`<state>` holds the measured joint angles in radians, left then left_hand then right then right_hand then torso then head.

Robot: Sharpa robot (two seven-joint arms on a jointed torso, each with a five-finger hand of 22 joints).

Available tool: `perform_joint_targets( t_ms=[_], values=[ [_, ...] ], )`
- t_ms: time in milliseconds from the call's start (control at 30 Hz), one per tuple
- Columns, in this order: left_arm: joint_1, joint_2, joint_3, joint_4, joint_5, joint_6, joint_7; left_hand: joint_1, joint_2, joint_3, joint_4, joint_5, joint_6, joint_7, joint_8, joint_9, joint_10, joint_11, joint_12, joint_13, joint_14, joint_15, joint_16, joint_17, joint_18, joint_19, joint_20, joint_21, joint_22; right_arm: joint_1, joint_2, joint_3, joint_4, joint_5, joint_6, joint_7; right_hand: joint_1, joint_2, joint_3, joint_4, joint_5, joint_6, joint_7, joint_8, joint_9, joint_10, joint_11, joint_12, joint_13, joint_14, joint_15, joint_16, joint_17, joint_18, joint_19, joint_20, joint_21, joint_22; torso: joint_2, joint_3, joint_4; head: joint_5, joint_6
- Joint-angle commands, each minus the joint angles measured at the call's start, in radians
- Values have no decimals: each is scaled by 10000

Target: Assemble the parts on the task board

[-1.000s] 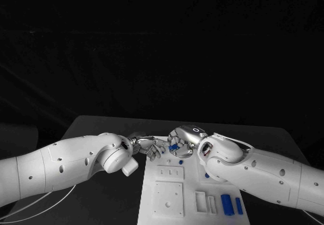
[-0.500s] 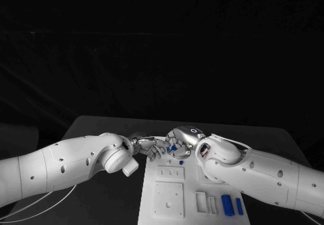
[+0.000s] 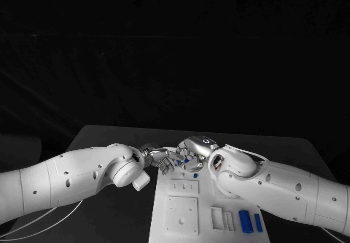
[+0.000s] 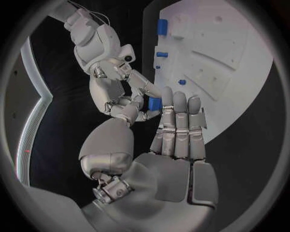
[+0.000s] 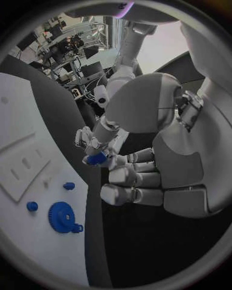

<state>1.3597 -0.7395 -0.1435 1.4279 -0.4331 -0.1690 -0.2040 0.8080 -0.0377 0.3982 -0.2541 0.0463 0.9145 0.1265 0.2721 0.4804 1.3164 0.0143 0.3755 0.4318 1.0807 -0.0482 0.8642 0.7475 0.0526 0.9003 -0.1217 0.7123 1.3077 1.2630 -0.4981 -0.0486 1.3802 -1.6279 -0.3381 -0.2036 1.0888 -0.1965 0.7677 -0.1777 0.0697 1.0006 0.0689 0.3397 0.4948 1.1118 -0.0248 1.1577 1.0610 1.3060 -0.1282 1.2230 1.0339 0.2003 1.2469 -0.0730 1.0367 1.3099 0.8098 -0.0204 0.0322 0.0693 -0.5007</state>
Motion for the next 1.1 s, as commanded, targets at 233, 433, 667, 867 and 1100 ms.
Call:
perform_joint_targets(
  t_ms=[233, 433, 667, 867, 1100],
  values=[
    [4, 33, 6, 47, -30, 62, 86, 74, 128, -13, -117, 36, 65, 3, 44, 1, -72, 29, -7, 40, -90, 14, 62, -33, 47, -91, -221, 42, 117, -5, 63, -21, 15, -74, 228, -18, 8, -134, 42, 48, -48, 271, 202, 25, 121, 74, 23, -63, -11, 66, -14, -40, 7, 615, 60, -7, -62, 40, 2, -12, 0, -2, -8],
    [4, 22, 6, 51, -23, -46, 113, 68, 135, -16, -120, 37, 66, 3, 43, 1, -76, 30, -10, 42, -94, 15, 60, -36, 46, -93, -220, 43, 115, -5, 46, -32, 9, -67, 249, -20, 8, -134, 42, 48, -48, 271, 202, 25, 121, 74, 23, -63, -11, 66, -14, -40, 7, 615, 60, -7, -62, 40, -2, -6, 0, -6, -22],
    [4, 1, 6, 61, -21, 44, 126, 439, 1116, 98, -384, 36, 238, -36, 140, 45, -99, 5, -54, 111, -125, 41, 60, -91, 37, -168, -194, 63, 101, -5, 35, -35, -29, -69, 276, -61, 0, -131, 44, 65, -45, 274, 202, 25, 125, 75, 24, -64, -11, 68, -13, -41, 7, 615, 61, -4, -64, 40, 1, -5, -5, -14, -34],
    [4, -10, 6, 69, -21, 171, 106, 1292, 1387, 262, -367, 30, 584, -144, 336, 157, -48, -78, -67, 207, -140, 37, 115, -122, 35, -242, -192, 127, 109, -8, 19, -35, -65, -77, 302, -81, -3, -132, 46, 72, -42, 275, 202, 24, 127, 76, 24, -64, -11, 69, -12, -42, 7, 615, 61, -2, -65, 41, 4, -4, -9, -38, -25],
    [4, -29, 7, 58, -34, 199, 92, 1416, 1291, 797, -334, 23, 1040, -293, 580, 327, 177, -187, 2, 335, -72, 32, 233, -128, -17, -199, -178, 198, 75, -31, 26, -37, -80, -77, 342, -84, -8, -134, 46, 81, -41, 276, 202, 23, 129, 76, 24, -65, -10, 70, -11, -44, 7, 615, 61, 0, -66, 41, 1, -2, 3, -52, -40]
  ],
)
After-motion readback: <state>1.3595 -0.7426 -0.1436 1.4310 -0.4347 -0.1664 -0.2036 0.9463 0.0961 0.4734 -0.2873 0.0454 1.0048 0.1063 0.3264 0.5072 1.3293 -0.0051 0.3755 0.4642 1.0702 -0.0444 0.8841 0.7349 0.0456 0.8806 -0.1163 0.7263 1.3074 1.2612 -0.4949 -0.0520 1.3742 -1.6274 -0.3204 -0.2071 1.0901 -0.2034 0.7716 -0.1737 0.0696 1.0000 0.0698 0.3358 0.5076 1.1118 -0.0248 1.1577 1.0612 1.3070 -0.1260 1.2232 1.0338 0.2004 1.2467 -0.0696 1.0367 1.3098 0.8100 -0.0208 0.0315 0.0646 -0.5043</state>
